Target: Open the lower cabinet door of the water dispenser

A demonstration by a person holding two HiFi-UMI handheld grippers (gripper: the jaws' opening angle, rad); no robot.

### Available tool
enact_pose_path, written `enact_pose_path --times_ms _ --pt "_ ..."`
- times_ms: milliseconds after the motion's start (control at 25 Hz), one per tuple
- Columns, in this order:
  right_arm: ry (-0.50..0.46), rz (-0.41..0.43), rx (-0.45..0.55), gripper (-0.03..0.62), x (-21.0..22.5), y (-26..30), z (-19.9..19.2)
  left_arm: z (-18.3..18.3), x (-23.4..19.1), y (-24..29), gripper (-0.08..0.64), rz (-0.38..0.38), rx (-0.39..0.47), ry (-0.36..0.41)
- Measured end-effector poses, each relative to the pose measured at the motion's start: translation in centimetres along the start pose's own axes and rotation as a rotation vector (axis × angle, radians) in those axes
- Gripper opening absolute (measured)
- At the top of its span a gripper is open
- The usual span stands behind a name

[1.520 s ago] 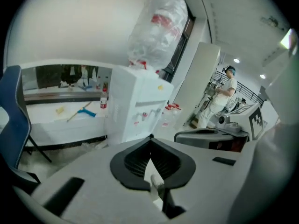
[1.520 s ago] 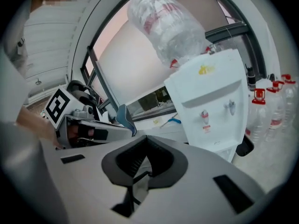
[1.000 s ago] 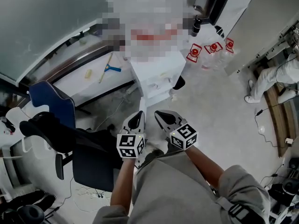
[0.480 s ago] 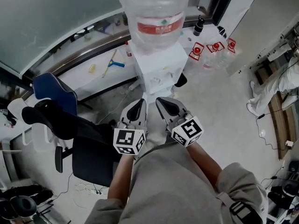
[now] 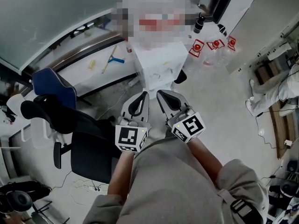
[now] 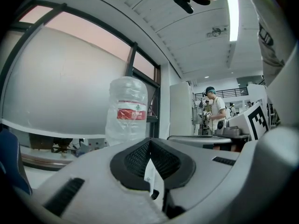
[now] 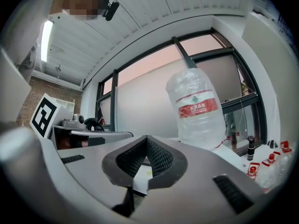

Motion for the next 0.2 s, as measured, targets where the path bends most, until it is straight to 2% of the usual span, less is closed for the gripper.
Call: enact_pose_path --times_ms 200 --pt "-0.027 0.009 0.024 0.009 -0.25 -0.34 0.3 0.12 0.67 -0.03 0.008 -0.001 0.016 0.027"
Point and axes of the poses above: the fingertips, and each gripper's own axes: y forward along the fingers, x to its right, z out of its top, the point moved 7 cm from there along -y, backward along the fingers, and after that the axes turned 12 degrees about -y, right-handed, at the moved point
